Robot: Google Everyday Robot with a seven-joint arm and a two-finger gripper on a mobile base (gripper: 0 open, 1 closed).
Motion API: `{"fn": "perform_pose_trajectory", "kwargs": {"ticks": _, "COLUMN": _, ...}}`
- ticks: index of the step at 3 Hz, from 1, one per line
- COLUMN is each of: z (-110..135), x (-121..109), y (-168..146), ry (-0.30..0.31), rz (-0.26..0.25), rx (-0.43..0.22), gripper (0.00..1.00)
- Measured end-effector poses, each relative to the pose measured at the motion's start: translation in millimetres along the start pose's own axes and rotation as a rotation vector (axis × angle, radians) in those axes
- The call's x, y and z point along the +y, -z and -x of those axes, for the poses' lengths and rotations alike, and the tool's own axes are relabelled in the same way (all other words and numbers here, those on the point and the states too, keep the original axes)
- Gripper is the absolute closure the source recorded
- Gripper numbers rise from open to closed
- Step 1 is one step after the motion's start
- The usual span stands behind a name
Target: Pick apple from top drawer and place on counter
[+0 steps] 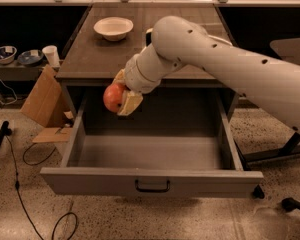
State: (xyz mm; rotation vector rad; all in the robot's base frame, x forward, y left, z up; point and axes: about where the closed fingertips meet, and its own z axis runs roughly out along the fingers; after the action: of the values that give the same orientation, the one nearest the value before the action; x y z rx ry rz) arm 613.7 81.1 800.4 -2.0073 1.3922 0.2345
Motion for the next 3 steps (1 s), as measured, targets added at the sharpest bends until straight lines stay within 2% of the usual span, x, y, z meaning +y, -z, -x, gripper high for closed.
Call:
{"fn": "perform_pose_trajectory", "kwargs": {"ticks": 1, "z": 16, "x": -21, "y": 13, "ry": 0.028, "rz": -0.021, "rx": -0.003, "gripper": 1.0}}
{"fn": "perform_pose_trajectory", "kwargs": {"ticks": 3, "z": 20, "x": -77, "y": 22, "ry": -0.013, "rz": -0.083, "rx": -0.002, "gripper": 1.0}}
